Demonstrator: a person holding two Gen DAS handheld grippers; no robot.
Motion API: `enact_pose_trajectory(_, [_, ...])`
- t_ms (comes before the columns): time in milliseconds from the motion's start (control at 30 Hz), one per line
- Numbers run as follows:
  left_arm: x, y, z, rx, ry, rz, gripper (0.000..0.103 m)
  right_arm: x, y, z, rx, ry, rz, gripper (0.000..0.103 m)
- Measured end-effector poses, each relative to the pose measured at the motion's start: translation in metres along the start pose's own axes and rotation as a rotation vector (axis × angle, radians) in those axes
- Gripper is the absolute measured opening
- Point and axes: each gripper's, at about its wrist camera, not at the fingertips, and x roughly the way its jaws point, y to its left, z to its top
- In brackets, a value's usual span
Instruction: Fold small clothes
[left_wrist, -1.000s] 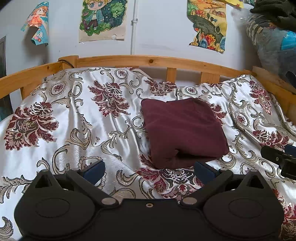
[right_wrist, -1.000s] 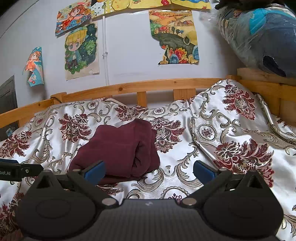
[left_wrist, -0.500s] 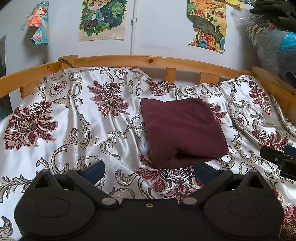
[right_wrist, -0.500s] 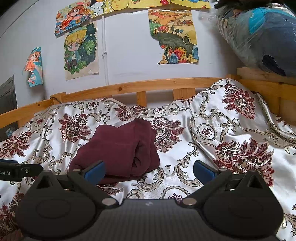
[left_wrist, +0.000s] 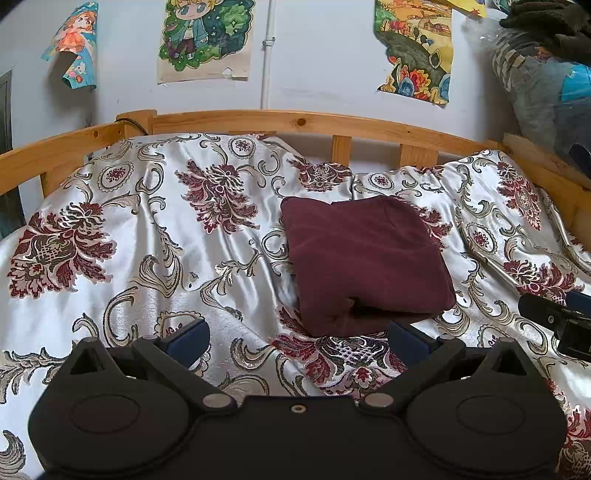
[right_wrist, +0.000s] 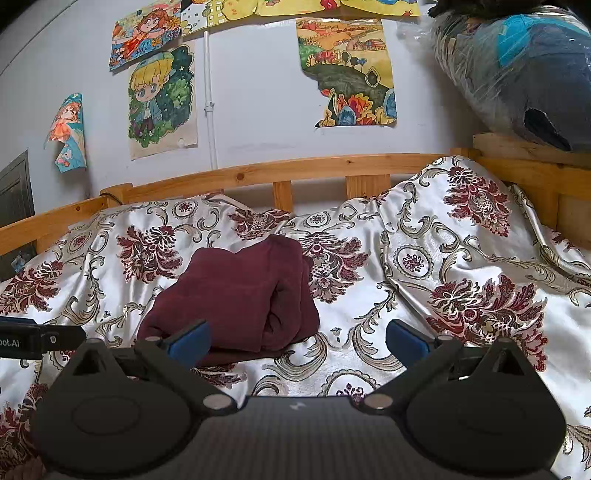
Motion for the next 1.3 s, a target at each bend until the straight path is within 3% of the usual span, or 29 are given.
enact_pose_trajectory(800, [0.0014, -0.0006, 0.0009, 0.001, 0.025, -0.012, 0.102, 0.0002, 0.0004, 0.0001, 0.000, 0.003, 0.000, 0.103])
enact_pose_trajectory(1300, [0.0028, -0.0025, 0.0017, 0.008, 0.051, 0.031, 0.102, -0.0002, 0.0009, -0.0011, -0.001, 0.005, 0.000, 0.103])
